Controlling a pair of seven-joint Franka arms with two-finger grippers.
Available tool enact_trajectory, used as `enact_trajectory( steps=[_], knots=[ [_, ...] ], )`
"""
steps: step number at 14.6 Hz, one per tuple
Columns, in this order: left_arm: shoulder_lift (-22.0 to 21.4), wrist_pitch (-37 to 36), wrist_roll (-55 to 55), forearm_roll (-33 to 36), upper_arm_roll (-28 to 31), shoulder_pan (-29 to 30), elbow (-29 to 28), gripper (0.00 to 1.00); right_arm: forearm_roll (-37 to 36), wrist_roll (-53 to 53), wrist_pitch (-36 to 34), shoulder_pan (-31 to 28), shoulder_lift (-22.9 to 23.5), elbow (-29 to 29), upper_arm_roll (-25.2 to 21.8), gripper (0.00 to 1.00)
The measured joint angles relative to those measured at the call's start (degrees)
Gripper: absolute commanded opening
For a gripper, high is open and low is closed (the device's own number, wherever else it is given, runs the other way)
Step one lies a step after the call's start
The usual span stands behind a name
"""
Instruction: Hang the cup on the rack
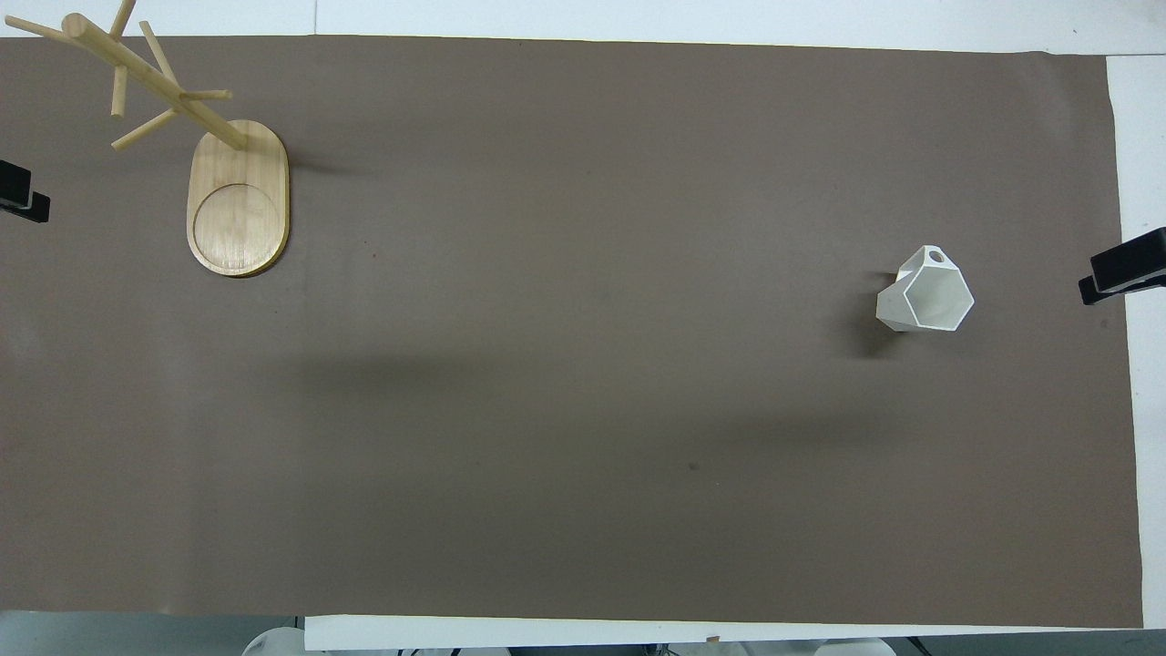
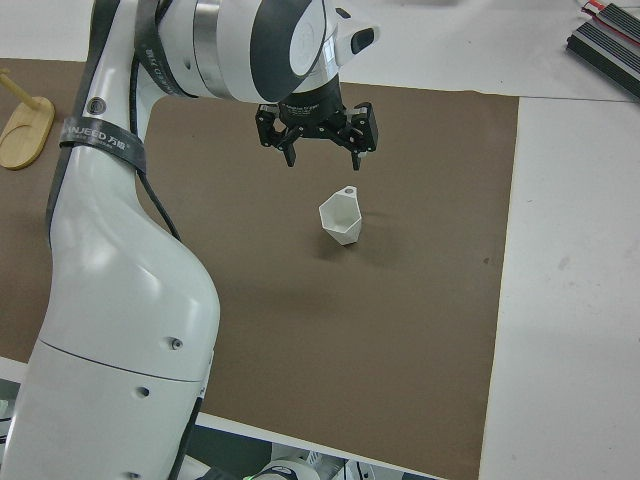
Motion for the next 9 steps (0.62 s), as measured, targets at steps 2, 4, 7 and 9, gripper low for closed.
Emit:
enact_trajectory(
  steps=[2, 4, 7, 9],
  knots=[
    [0.0, 0.0, 0.0, 0.0, 0.0, 0.0, 0.0, 1.0, -0.01, 0.0, 0.05, -0.01, 0.0, -0.02, -0.01, 1.0],
    [0.0, 0.0, 0.0, 0.0, 0.0, 0.0, 0.0, 1.0, -0.04, 0.01, 0.05, -0.07, 0.0, -0.06, -0.08, 1.0],
    [0.0, 0.0, 0.0, 0.0, 0.0, 0.0, 0.0, 1.0, -0.04, -0.17, 0.04, -0.66, -0.01, -0.08, -0.25, 1.0],
    [0.0, 0.0, 0.0, 0.0, 0.0, 0.0, 0.0, 1.0, -0.04, -4.01, 0.34, -1.36, -0.04, -0.09, -0.26, 1.0]
  ],
)
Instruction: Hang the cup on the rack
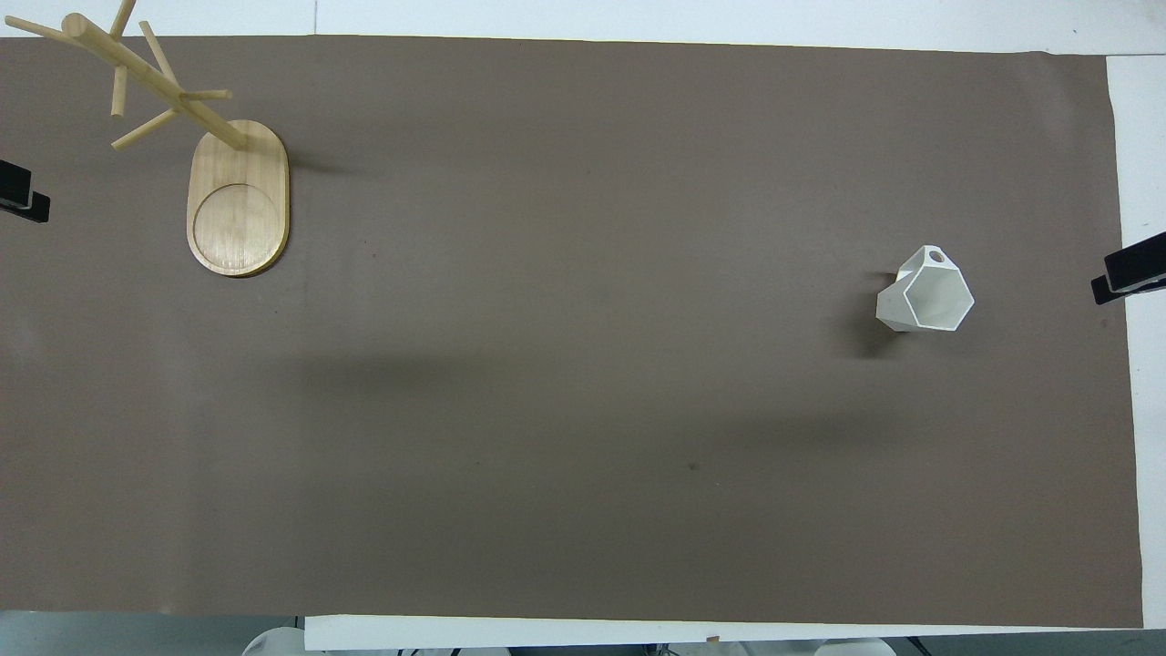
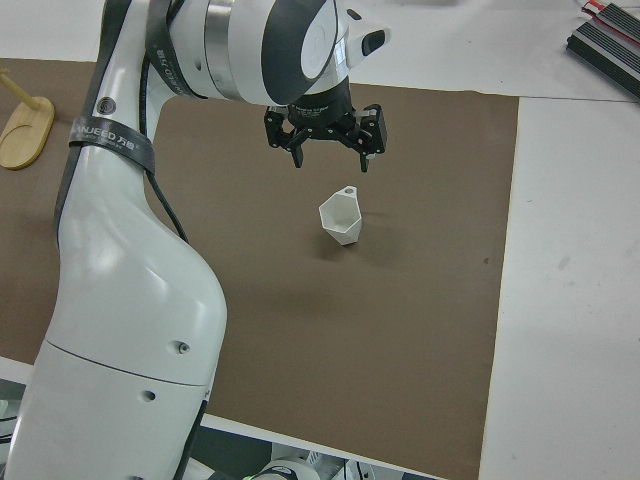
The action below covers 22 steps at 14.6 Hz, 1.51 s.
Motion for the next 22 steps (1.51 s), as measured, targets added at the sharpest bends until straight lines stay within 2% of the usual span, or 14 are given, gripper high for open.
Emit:
enact_trajectory(
  steps=[2, 4, 7, 12, 14, 16, 19, 22],
  knots=[
    [0.0, 0.0, 0.0, 0.0, 0.0, 0.0, 0.0, 1.0, 0.0, -8.61, 1.75, -0.25, 0.0, -0.25, 0.03, 1.0],
    [0.0, 0.0, 0.0, 0.0, 0.0, 0.0, 0.0, 1.0, 0.01, -23.25, 3.32, -1.82, 0.24, -1.07, 0.05, 1.0],
    [0.0, 0.0, 0.0, 0.0, 0.0, 0.0, 0.0, 1.0, 5.64, -45.91, 5.67, -9.16, 3.85, -1.43, -0.02, 1.0],
    [0.0, 0.0, 0.0, 0.0, 0.0, 0.0, 0.0, 1.0, 23.03, -75.25, 6.86, -20.76, 16.46, 0.89, -0.16, 1.0],
    [0.0, 0.0, 0.0, 0.0, 0.0, 0.0, 0.0, 1.0, 31.8, -85.75, 5.42, -25.02, 20.8, 0.38, -0.17, 1.0],
    [0.0, 0.0, 0.0, 0.0, 0.0, 0.0, 0.0, 1.0, 37.43, -96.12, 3.01, -28.75, 24.61, -0.51, -0.17, 1.0],
    [-0.01, 0.0, 0.0, 0.0, 0.0, 0.0, 0.0, 1.0, 47.46, -106.68, -0.54, -31.96, 30.65, -2.87, -0.15, 1.0],
    [-0.01, 0.0, 0.0, 0.0, 0.0, 0.0, 0.0, 1.0, 54.06, -117.18, -3.33, -33.61, 39.54, -3.72, 0.12, 1.0]
  ],
)
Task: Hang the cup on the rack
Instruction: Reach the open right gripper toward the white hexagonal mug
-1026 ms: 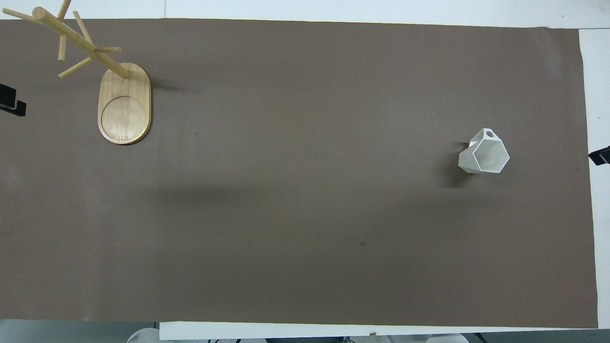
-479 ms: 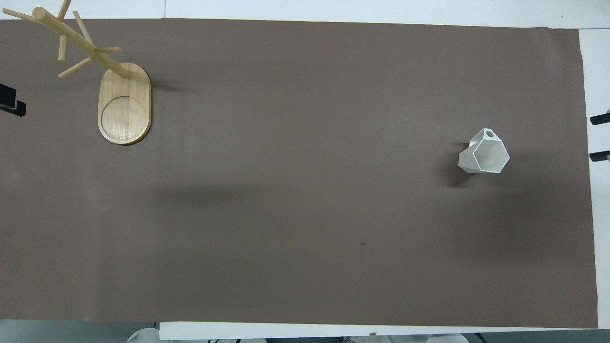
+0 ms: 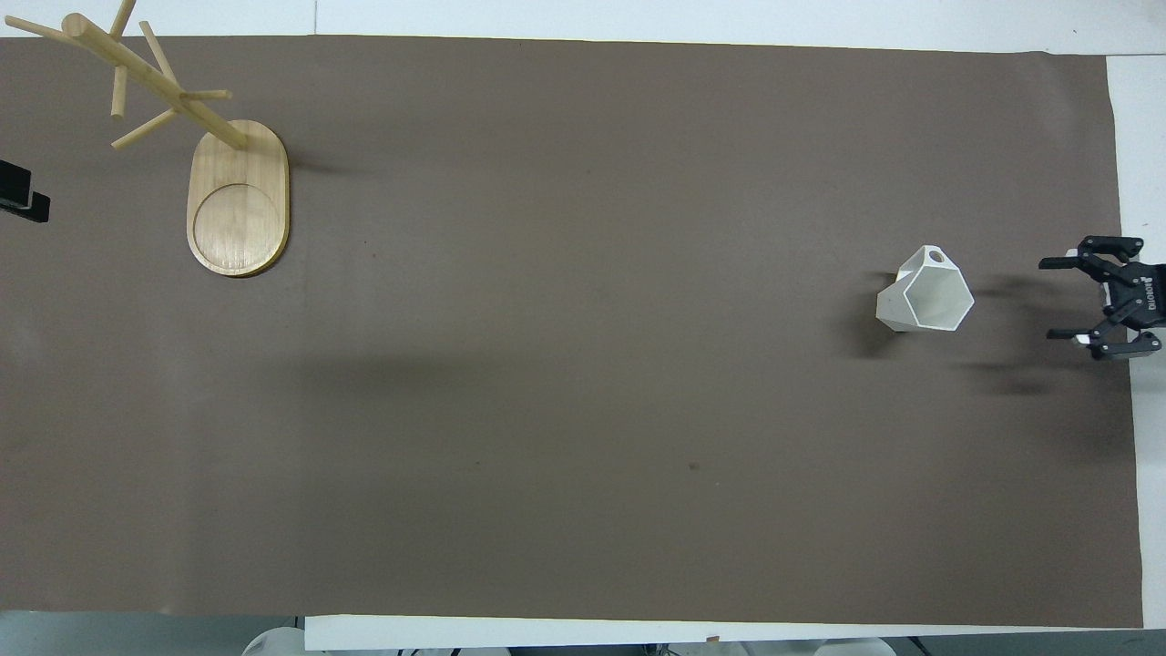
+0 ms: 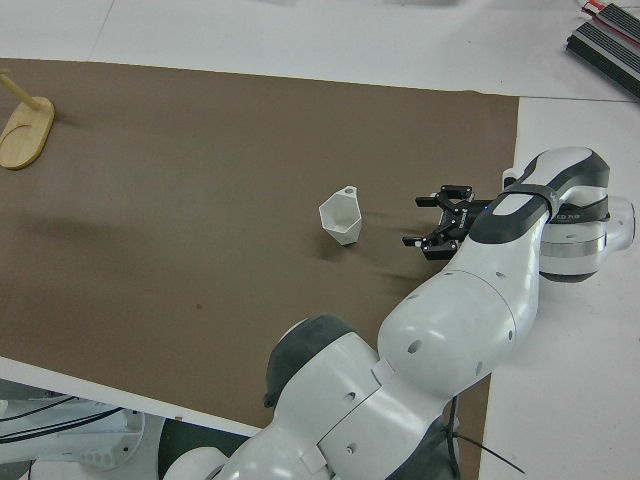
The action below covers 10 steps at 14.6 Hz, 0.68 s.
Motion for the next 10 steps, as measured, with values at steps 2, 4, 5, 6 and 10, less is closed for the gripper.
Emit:
enact_trajectory(
  steps=[2, 4, 5, 6, 10],
  knots=[
    [0.0, 0.0, 0.0, 0.0, 0.0, 0.0, 0.0, 1.0, 0.8, -3.54, -0.74, -0.01, 2.25, -0.15, 0.43, 1.0],
    [0.0, 0.0, 0.0, 0.0, 0.0, 0.0, 0.0, 1.0, 1.14, -5.92, -0.88, 0.53, 1.94, -2.13, 0.92, 1.0],
    [0.0, 0.0, 0.0, 0.0, 0.0, 0.0, 0.0, 1.0, 1.83, -6.8, -0.85, 1.03, 1.57, -3.68, 1.01, 1.0],
    [0.0, 0.0, 0.0, 0.0, 0.0, 0.0, 0.0, 1.0, 2.48, -7.57, -0.83, 1.55, 1.23, -4.92, 1.05, 1.0],
    [0.0, 0.0, 0.0, 0.0, 0.0, 0.0, 0.0, 1.0, 2.86, -10.01, -0.78, 3.52, 0.35, -6.63, 1.08, 1.0]
  ],
)
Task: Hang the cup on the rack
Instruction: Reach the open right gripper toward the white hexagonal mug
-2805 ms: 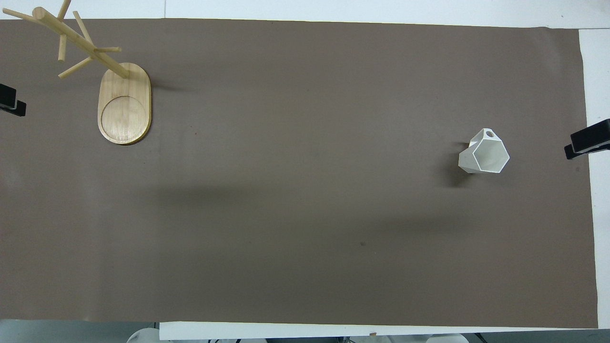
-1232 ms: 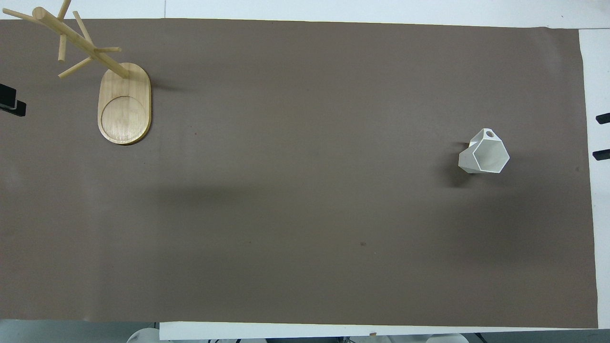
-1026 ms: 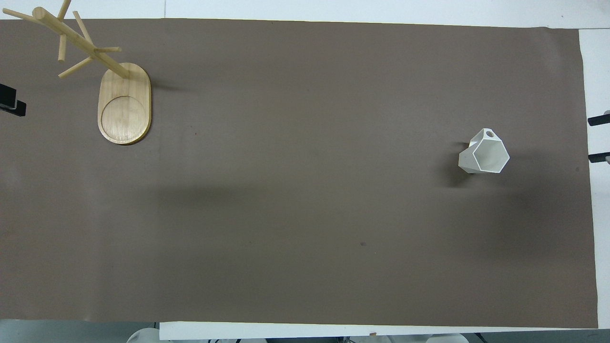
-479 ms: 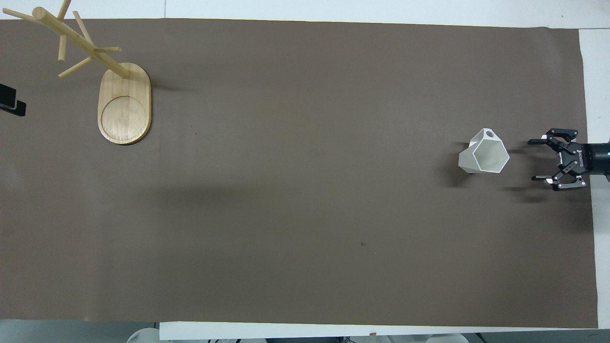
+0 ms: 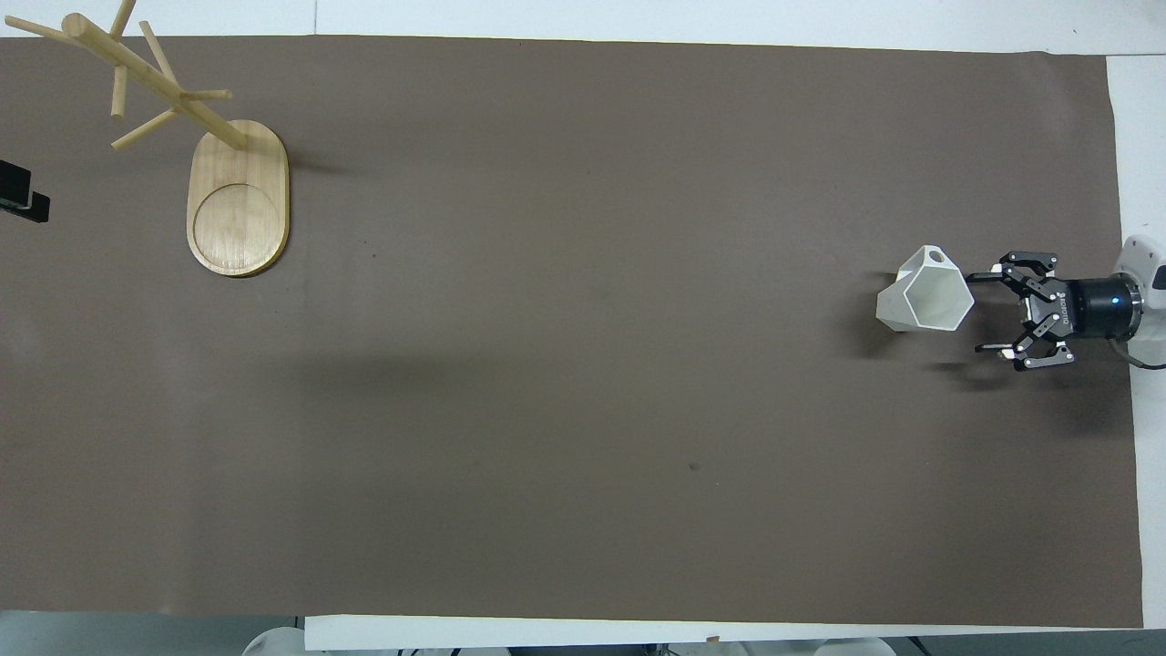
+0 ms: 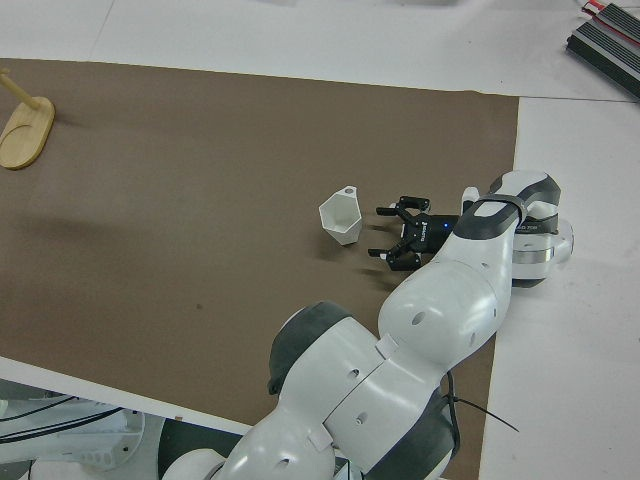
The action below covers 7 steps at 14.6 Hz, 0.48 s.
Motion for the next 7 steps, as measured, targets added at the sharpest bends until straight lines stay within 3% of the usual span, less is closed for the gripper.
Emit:
enact_trajectory(
  steps=[7],
  knots=[
    [0.0, 0.0, 0.0, 0.0, 0.0, 0.0, 0.0, 1.0, 3.22, -0.5, 3.1, 2.94, -0.39, -2.49, 0.03, 1.0]
  ],
)
